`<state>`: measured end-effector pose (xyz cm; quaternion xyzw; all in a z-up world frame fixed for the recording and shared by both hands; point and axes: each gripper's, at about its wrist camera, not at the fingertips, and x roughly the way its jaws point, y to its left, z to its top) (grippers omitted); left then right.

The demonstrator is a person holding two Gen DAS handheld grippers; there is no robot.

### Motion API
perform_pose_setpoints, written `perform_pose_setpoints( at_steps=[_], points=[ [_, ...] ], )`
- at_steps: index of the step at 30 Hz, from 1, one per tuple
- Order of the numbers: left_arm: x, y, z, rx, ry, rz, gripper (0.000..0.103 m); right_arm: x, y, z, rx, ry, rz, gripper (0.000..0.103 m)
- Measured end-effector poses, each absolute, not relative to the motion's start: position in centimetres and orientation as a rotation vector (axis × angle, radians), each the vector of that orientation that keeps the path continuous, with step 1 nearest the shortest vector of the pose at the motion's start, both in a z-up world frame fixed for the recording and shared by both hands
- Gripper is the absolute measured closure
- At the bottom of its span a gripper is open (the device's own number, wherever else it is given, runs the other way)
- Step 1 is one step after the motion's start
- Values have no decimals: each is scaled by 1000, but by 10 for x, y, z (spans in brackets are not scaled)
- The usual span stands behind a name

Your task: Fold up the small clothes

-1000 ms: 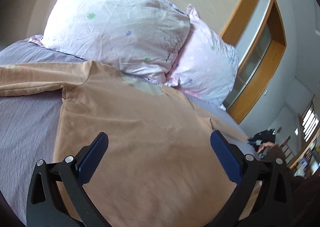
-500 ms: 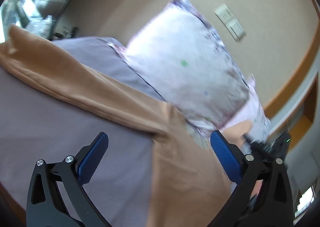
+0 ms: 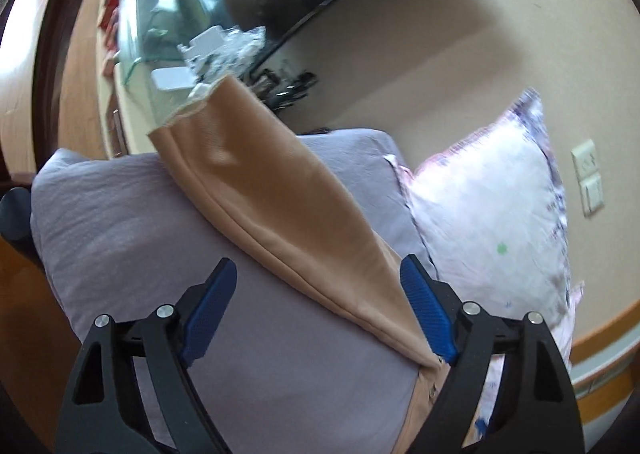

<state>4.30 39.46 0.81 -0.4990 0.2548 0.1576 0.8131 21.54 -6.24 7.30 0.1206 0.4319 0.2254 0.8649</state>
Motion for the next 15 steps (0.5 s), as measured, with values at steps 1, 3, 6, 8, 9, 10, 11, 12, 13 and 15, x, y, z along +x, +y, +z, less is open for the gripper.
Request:
perform_pose_setpoints(
  at_steps=[1,3,6,8,9,10,11,12,13,15],
  points=[
    [45,402,6,-1079,561,377,18,214,-67,75,274,906,473,33],
    [46,411,0,-1109,585,418,20,209,-75,77,320,906,493,32],
    [51,417,2,-1115,607,448,21,204,-73,83,333,888,523,28],
    [54,421,1,-1130,602,462,28,200,-71,88,336,881,547,27],
    [56,424,-1,-1137,607,477,50,198,-71,88,340,878,562,27],
    [59,430,-6,-1154,618,480,74,195,-72,91,344,875,570,27],
    [60,434,-10,-1169,624,485,86,193,-73,93,349,871,577,27],
    [61,438,-13,-1176,636,496,98,190,-77,93,356,863,582,27],
    [62,439,-12,-1175,629,489,98,188,-81,96,359,857,581,26],
    [68,432,7,-1105,600,481,99,183,-95,99,369,832,567,25]
  ],
)
